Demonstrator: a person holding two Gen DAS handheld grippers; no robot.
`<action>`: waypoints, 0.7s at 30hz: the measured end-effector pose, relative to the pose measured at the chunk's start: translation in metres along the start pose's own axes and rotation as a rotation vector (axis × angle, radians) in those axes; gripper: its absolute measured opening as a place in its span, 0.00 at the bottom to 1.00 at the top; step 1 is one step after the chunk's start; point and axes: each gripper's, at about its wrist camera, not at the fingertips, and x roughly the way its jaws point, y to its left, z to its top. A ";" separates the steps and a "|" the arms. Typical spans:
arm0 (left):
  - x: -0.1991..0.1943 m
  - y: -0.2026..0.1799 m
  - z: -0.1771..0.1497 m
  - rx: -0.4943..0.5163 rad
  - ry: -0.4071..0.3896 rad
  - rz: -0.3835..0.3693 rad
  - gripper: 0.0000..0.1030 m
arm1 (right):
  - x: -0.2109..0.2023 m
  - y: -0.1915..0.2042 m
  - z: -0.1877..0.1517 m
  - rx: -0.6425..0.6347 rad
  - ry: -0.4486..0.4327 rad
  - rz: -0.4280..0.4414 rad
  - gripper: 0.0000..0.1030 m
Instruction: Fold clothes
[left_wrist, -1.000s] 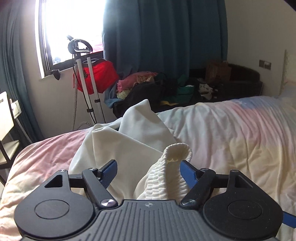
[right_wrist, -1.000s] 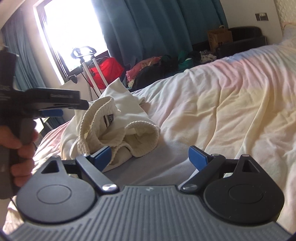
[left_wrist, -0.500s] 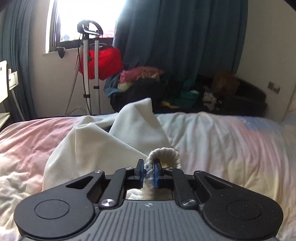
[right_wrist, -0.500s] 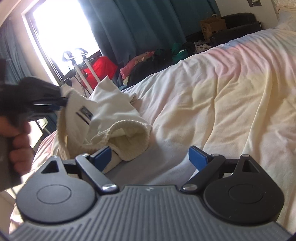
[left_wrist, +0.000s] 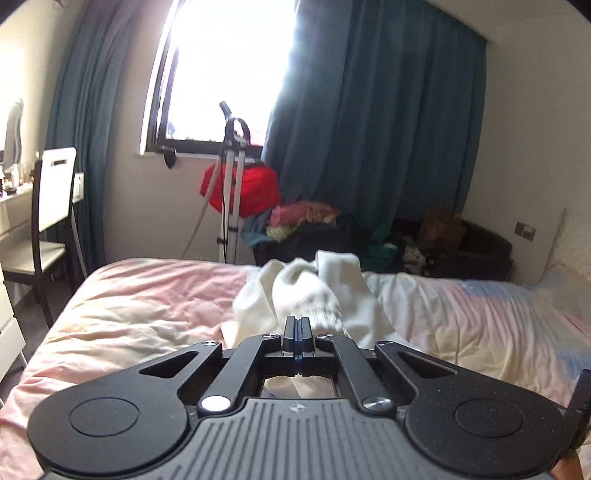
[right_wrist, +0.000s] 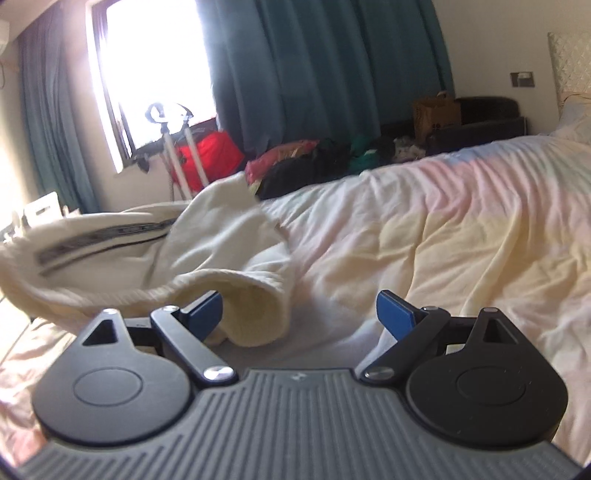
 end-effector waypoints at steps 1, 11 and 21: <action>-0.012 0.006 -0.005 -0.004 -0.010 0.003 0.00 | -0.001 0.004 -0.004 -0.014 0.033 0.015 0.89; -0.047 0.024 -0.055 0.081 0.053 0.038 0.25 | -0.002 0.042 -0.029 -0.150 0.133 0.022 0.89; 0.040 -0.023 -0.100 0.368 0.164 0.094 0.77 | 0.038 -0.005 0.000 0.097 0.202 0.021 0.87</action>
